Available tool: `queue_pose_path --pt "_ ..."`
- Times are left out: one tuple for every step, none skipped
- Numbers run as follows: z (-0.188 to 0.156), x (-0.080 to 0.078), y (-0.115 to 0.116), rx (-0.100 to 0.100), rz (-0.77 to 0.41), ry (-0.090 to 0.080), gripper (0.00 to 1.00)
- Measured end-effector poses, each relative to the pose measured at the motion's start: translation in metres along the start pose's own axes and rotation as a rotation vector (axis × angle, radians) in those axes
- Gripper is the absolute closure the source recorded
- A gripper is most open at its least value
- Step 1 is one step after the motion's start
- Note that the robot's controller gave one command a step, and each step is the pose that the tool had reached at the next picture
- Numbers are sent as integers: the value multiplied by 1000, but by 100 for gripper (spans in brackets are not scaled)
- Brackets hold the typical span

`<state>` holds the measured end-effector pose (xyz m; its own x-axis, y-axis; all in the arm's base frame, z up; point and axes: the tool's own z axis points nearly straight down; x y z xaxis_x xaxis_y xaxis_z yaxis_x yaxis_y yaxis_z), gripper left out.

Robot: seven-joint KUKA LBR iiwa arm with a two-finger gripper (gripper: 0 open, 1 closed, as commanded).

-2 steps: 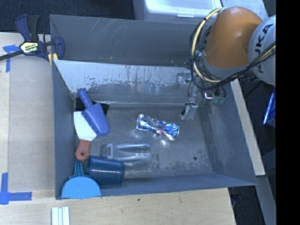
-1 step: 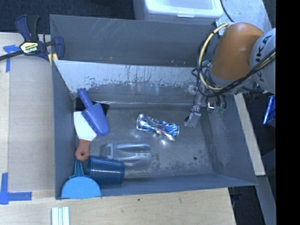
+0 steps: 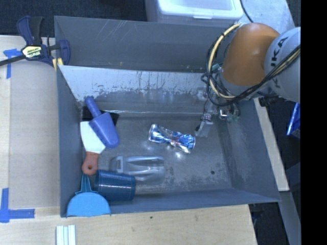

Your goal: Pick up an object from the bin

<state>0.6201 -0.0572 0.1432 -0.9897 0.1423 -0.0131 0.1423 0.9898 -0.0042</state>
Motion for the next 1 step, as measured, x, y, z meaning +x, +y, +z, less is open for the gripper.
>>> queue_pose_path --pt "7 24 -21 0 -61 -2 0"
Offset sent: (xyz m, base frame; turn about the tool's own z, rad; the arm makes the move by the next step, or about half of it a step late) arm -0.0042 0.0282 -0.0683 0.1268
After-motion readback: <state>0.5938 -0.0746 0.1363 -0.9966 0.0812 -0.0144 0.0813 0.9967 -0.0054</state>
